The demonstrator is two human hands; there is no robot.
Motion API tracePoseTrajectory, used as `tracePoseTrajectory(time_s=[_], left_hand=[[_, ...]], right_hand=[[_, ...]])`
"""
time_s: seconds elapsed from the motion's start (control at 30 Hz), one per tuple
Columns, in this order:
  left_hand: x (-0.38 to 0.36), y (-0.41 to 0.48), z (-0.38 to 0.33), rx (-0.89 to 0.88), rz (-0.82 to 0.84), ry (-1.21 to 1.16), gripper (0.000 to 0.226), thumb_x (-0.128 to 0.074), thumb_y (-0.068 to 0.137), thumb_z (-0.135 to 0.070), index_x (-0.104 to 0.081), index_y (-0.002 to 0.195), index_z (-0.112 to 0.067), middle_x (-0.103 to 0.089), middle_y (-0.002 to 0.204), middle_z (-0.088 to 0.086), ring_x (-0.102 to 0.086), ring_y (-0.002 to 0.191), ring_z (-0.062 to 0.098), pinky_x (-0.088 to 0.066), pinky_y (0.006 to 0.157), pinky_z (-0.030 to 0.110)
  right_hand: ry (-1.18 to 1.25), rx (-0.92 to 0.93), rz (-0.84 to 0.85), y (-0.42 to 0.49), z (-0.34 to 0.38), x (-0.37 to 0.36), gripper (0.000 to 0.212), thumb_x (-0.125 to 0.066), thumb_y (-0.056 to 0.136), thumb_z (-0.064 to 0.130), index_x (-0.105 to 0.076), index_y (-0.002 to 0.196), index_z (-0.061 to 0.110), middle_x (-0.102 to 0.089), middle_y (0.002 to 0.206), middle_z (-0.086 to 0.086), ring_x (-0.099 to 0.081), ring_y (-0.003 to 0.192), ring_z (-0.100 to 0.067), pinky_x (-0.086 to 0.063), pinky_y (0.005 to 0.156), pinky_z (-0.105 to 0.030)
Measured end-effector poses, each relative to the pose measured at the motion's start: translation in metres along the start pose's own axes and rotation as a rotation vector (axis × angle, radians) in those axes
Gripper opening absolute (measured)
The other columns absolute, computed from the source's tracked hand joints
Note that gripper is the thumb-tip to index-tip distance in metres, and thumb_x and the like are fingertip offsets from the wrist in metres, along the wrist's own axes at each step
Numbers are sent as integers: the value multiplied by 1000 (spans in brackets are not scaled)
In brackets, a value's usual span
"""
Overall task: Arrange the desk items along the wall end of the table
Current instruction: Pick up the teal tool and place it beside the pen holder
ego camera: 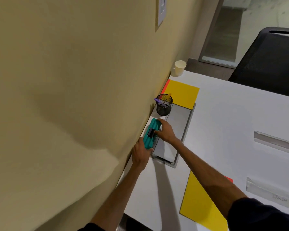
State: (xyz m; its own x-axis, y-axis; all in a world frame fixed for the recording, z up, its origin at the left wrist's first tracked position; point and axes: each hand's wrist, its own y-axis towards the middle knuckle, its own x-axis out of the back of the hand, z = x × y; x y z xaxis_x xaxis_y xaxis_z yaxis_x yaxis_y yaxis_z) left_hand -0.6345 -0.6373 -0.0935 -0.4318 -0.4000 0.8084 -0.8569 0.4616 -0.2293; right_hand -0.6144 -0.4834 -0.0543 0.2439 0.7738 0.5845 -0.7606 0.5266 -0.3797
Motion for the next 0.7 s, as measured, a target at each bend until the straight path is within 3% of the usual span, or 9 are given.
tracePoseTrajectory(time_s=[0.13, 0.3, 0.7], left_hand=[[-12, 17, 0, -18, 23, 37, 64, -77, 80, -39, -48, 130, -11, -59, 129, 6, -58, 121, 18, -51, 102, 27], [-18, 29, 6, -18, 26, 109, 69, -70, 84, -49, -44, 137, -14, -57, 132, 4, -56, 121, 15, -45, 104, 24], [-21, 43, 10, -25, 52, 118, 71, -73, 82, -47, -44, 137, -14, -57, 132, 3, -57, 121, 15, -44, 102, 22]], right_hand=[[2, -46, 19, 22, -8, -1, 71, -69, 89, 9, -31, 149, 5, -46, 144, -19, -53, 129, -32, -49, 105, -47], [-5, -68, 22, 40, -13, -10, 65, -68, 89, 9, -35, 145, 5, -53, 137, -19, -56, 124, -31, -50, 104, -44], [90, -92, -2, 47, -14, -19, 67, -64, 92, 5, -30, 150, 4, -48, 145, -17, -51, 132, -30, -45, 111, -43]])
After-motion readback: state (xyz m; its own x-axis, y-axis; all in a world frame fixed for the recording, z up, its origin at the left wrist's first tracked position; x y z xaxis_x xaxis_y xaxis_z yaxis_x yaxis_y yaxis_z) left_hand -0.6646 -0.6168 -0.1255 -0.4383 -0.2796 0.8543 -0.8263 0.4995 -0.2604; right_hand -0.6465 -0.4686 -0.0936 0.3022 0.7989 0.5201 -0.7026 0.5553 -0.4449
